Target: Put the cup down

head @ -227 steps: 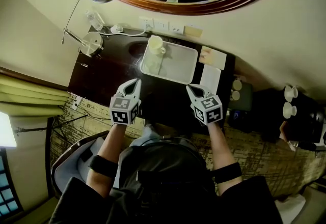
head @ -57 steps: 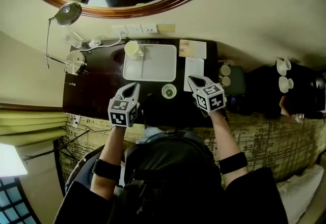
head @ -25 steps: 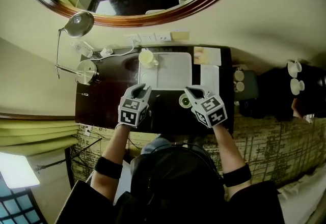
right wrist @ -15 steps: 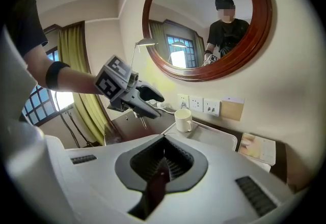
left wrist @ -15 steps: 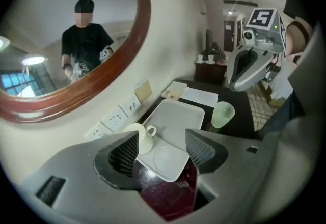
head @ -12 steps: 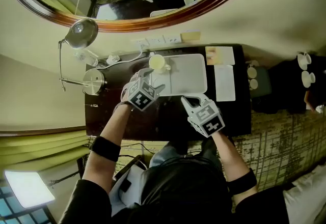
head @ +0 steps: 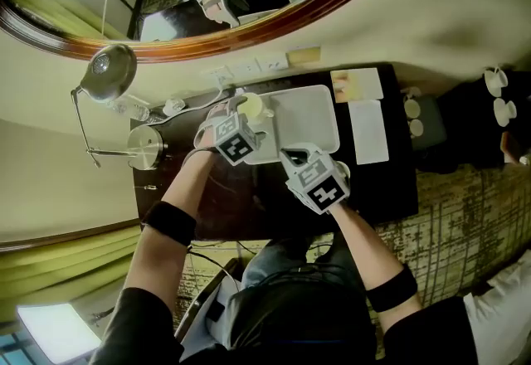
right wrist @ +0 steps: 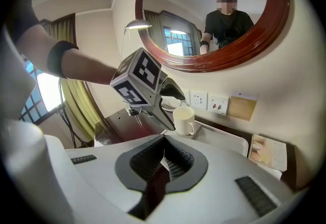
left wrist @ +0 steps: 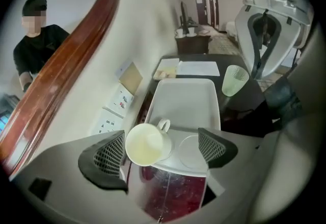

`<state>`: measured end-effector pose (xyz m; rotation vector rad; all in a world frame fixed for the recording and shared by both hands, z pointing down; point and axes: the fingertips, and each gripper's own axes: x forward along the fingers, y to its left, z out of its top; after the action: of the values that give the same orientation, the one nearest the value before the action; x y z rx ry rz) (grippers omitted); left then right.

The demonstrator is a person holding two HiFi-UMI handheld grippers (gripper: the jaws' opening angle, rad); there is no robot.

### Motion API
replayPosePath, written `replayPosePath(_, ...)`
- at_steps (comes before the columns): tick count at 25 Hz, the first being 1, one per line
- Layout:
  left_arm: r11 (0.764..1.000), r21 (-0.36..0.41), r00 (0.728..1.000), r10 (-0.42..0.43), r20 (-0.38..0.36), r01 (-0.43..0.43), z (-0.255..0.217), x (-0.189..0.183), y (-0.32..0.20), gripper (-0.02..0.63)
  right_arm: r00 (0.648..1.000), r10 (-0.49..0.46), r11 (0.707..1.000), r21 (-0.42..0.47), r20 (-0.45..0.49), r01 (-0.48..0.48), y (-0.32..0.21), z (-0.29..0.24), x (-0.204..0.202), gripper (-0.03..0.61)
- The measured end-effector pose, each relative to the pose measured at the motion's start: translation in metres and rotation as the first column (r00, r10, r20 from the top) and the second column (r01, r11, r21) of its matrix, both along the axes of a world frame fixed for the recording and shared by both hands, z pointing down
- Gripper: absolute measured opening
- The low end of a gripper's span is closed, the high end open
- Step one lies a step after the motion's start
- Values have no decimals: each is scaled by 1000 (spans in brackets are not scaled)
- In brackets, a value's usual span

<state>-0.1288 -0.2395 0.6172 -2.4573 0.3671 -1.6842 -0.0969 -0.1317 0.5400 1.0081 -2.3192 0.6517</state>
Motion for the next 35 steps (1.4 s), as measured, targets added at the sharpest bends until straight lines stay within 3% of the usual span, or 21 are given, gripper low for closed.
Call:
replayPosePath(8, 995, -10, 992, 97, 81, -97, 36, -6, -35, 497, 1000, 4, 1000, 6, -17, -4, -21, 17, 0, 0)
replayPosePath(16, 978, -48, 966, 210, 154, -205, 54, -4, -48, 509, 1000, 16, 1000, 16, -3, -16, -41, 18, 7, 0)
replayPosePath(26, 963, -113, 940, 264, 217, -245, 76, -7, -43, 509, 1000, 22, 1000, 18, 5, -22, -45, 21, 8, 0)
replayPosePath(29, 964, -112, 942, 260, 212, -241, 75, -7, -44, 429, 1000, 21, 1000, 18, 8, -21, -46, 20, 7, 0)
replayPosePath(35, 972, -115, 955, 222, 196, -203, 73, -8, -43, 426, 1000, 9, 1000, 15, 14, -9, -44, 19, 2, 0)
